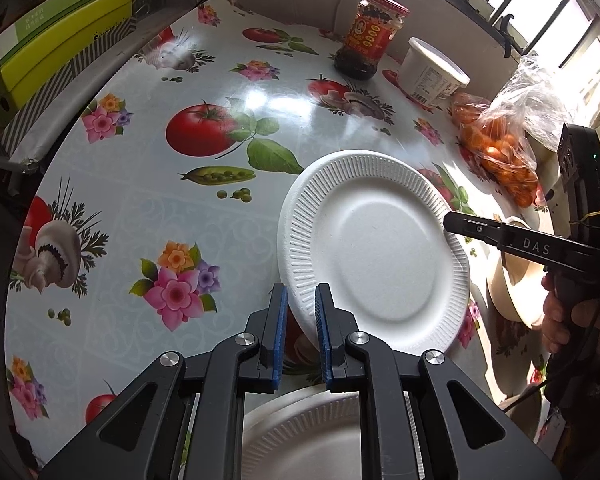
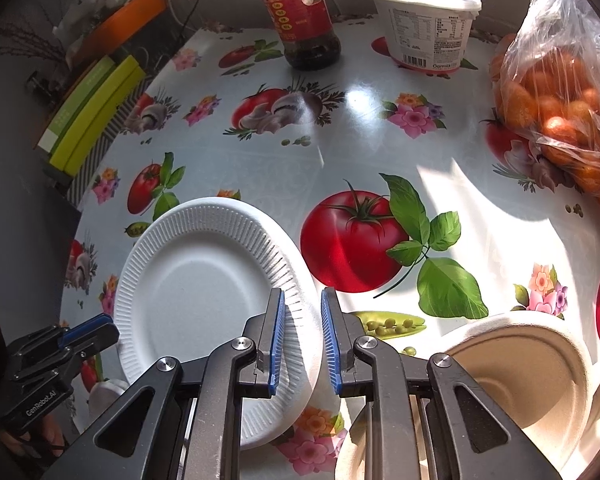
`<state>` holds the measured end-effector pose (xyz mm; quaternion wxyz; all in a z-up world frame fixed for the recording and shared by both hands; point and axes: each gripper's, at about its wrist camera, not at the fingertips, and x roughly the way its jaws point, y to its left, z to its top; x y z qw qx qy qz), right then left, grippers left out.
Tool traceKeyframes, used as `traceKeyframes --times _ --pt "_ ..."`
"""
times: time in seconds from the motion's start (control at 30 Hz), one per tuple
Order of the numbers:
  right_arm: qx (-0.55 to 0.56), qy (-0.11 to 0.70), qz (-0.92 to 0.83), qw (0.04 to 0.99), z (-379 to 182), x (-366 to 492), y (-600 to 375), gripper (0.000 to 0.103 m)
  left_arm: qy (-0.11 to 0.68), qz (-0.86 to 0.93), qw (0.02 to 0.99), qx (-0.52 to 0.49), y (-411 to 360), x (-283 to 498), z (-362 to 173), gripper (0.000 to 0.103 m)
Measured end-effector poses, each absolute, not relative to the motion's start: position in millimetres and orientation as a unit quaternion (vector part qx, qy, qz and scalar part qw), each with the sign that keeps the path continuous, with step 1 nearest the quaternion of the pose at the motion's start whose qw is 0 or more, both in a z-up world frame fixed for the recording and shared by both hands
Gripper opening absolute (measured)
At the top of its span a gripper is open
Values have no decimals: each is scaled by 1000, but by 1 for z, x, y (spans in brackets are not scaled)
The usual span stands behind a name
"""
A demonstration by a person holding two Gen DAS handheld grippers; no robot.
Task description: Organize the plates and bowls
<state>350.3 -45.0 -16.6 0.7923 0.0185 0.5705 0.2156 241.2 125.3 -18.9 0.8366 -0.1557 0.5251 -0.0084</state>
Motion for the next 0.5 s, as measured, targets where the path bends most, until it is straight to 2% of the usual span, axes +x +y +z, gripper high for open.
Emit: traceKeyframes --times 0.5 --pt "30 551 223 804 9 333 -52 18 505 -12 849 -156 125 227 -1 15"
